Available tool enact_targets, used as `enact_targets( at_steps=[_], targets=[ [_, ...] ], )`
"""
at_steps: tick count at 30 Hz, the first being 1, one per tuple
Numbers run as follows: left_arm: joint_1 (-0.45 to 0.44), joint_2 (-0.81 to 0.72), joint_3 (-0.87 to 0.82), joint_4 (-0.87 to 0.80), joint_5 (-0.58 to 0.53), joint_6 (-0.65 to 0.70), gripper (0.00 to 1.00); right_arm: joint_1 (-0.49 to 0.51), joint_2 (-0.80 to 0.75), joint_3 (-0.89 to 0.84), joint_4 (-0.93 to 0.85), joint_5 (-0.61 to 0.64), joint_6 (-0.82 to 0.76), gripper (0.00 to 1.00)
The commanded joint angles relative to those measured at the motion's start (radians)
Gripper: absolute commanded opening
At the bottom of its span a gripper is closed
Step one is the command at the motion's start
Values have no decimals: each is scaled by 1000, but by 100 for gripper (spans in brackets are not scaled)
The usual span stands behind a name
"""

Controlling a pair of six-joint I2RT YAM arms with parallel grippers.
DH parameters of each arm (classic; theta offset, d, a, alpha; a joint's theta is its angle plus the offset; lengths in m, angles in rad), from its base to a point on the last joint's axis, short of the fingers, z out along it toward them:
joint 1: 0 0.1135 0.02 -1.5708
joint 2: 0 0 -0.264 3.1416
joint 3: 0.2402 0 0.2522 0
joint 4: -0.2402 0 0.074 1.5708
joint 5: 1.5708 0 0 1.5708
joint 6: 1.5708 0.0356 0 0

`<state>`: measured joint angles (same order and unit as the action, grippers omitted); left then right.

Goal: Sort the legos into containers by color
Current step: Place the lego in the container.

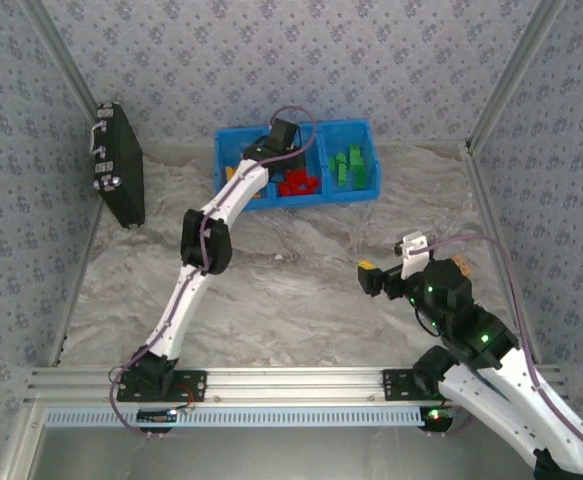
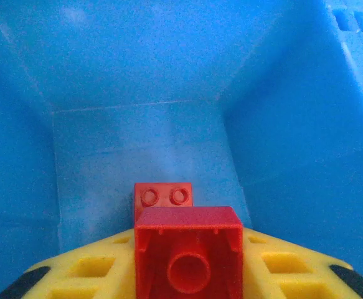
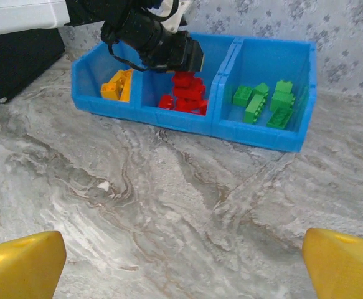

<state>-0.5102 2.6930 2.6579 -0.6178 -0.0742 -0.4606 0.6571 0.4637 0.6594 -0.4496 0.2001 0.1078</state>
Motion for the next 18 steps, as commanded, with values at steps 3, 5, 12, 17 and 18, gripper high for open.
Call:
enact_targets(
  at_steps=[3,5,12,17,18],
  targets=[
    [6,-48,54,16,63,4,50,-21,-28,32,-10,78,-101,99],
    [7,-75,70,29,90,22,57,-34,-27,32,-8,85,-105,99],
    [13,-279,103,-50,139,147,64,-76,-28,23,25,122,-119,99],
    [17,-588,-139,-133,-16,360,86,-148,-11,-36,175,174,-190,99],
    [21,-695,-294,-77,-66,400,92,-179,7,-26,186,175,-162,99]
  ],
)
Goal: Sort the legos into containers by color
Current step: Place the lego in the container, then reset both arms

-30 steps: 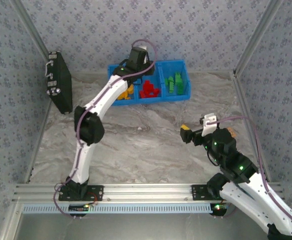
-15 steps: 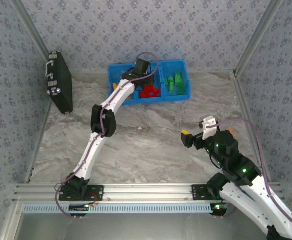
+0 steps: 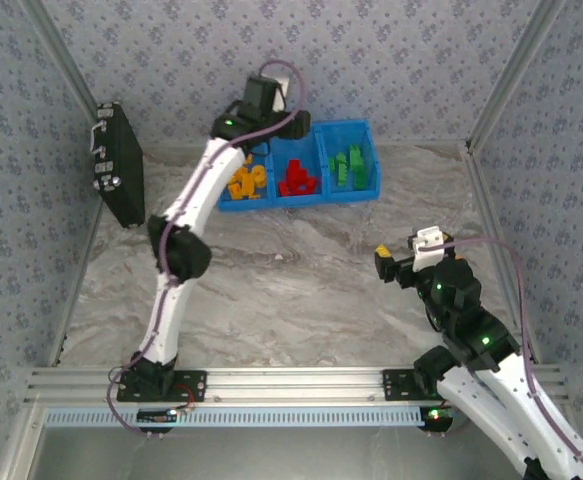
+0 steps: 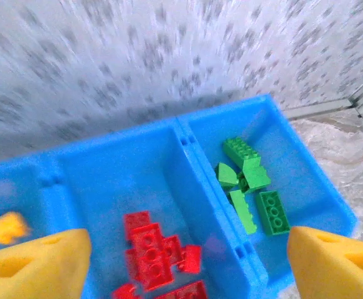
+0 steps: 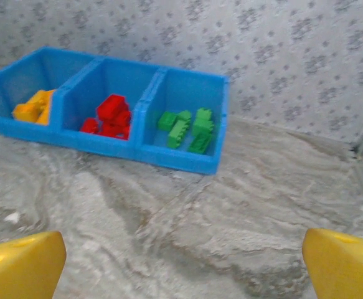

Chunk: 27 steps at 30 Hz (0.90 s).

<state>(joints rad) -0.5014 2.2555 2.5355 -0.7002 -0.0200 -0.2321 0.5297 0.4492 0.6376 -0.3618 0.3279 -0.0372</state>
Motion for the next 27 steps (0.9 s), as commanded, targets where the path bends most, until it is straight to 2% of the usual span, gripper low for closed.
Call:
enact_targets(
  at_steps=[1,3,7,10,12,14,16,18,20,23,27],
  targets=[
    [21,-357,-321,86,-142,198,97,-77,42,7,102,50,19,99],
    [70,-588,-671,267,-167,216,100,-126,92,13,129,40,79,99],
    [241,-938,-1146,441,-165,168,100,-168,174,-23,213,20,76,99],
    [321,-1158,-1535,631,-245,241,100,-197,221,-43,275,36,66,99],
    [339,-1288,-1837,852,-326,289,100,-220,249,-49,305,17,68,99],
    [368,-1359,-2079,1098,-338,275,100,-238,276,-47,319,3,71,99],
    [384,-1359,-2213,1267,-355,227,100,-251,304,-49,326,-8,78,99],
    [421,-1284,-2271,1335,-384,150,100,-260,338,-54,332,-6,105,99],
    [471,-1193,-2323,1410,-364,78,100,-269,373,-57,327,-4,131,99],
    [497,-1060,-2377,1616,-317,80,100,-277,403,-81,343,48,158,99],
    [506,-903,-2282,1647,-212,144,100,-286,383,-165,458,54,167,99]
  ],
)
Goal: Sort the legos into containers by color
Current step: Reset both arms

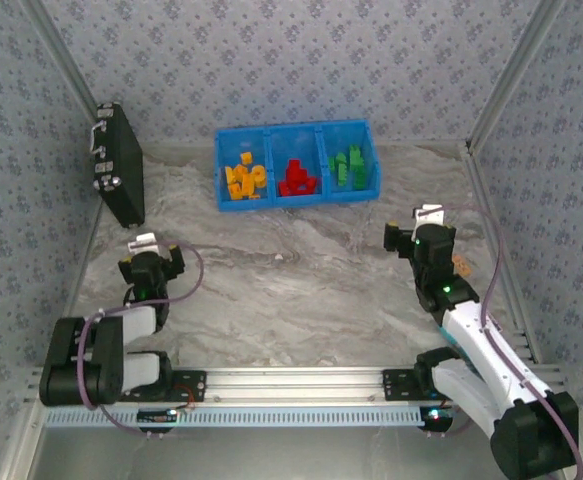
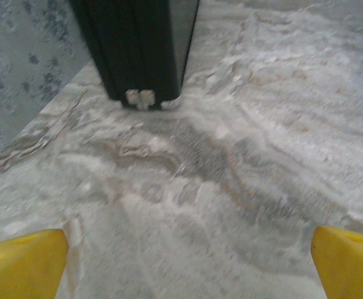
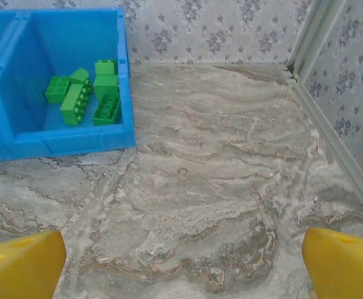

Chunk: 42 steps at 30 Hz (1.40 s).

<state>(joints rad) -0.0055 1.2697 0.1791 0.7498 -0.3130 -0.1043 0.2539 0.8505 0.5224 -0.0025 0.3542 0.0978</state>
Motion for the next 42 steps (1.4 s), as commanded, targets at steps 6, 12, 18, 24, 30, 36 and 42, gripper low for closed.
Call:
enact_targets(
  at_steps=[6,12,18,24,30,36,42],
  targets=[
    [14,240,180,127,167,40,100,-20,-21,-116,153,21,0,99],
    [16,261,234,54,221,65,100,-44,40,-161,224,27,-64,99],
    [15,266,229,72,219,66,100,-151,233,-237,554,-111,-183,99],
    [16,265,231,70,219,66,100,-265,478,-173,711,-334,-175,99],
    [15,265,230,70,219,66,100,-288,687,-163,898,-440,-158,99],
    [15,265,231,70,219,66,100,-313,673,-132,813,-444,-135,100],
    [16,264,231,70,219,67,100,-305,670,-133,806,-425,-138,100]
  ],
)
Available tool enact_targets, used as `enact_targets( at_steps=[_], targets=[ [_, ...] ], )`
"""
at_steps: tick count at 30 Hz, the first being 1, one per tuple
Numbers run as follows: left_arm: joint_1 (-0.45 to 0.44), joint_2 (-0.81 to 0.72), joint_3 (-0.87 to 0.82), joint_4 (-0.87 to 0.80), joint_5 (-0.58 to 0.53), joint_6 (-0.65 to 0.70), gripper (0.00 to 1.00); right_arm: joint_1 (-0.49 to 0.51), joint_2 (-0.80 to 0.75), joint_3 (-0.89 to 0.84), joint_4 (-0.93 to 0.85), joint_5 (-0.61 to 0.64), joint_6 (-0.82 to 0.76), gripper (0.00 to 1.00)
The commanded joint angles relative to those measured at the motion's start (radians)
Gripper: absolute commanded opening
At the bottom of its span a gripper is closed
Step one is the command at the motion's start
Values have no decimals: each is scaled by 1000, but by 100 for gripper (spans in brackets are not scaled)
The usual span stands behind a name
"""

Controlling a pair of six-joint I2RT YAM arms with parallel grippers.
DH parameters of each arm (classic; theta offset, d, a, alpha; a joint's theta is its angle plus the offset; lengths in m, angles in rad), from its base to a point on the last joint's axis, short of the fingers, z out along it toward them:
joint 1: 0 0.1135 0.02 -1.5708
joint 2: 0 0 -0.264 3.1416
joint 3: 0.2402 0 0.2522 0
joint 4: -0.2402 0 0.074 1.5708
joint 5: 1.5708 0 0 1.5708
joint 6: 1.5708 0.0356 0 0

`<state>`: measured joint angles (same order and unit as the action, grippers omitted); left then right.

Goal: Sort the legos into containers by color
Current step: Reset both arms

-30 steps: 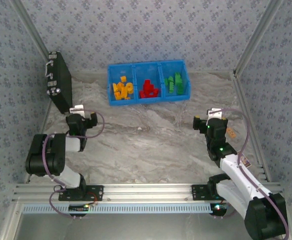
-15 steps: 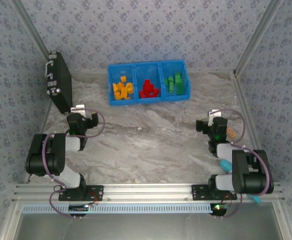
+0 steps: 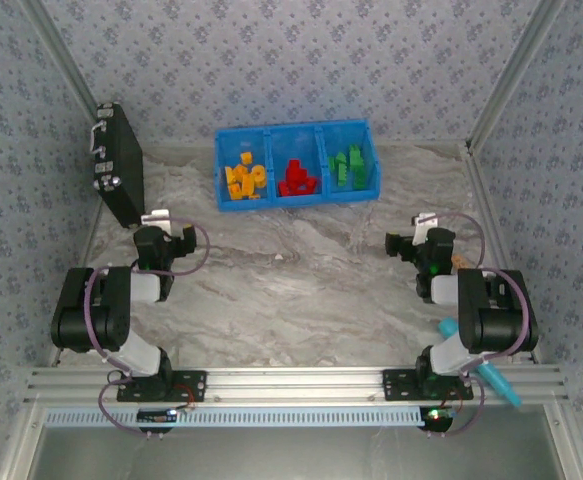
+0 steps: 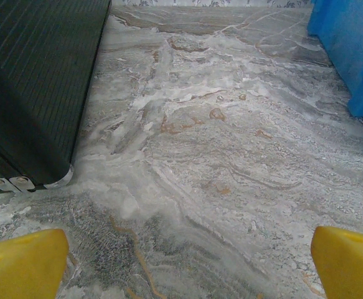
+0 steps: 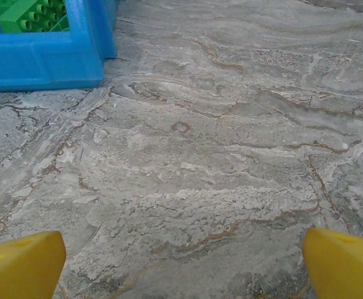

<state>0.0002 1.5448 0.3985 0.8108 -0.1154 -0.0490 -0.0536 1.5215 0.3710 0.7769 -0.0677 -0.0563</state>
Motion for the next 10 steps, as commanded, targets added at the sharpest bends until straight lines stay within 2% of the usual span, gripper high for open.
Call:
enact_targets(
  at_steps=[1,10],
  targets=[
    [9,-10,12,9,21,11,100,3,-1,21,26,-1,14,100],
    [9,-10,11,9,20,10,100,6,1,24,21,13,14,100]
  ],
)
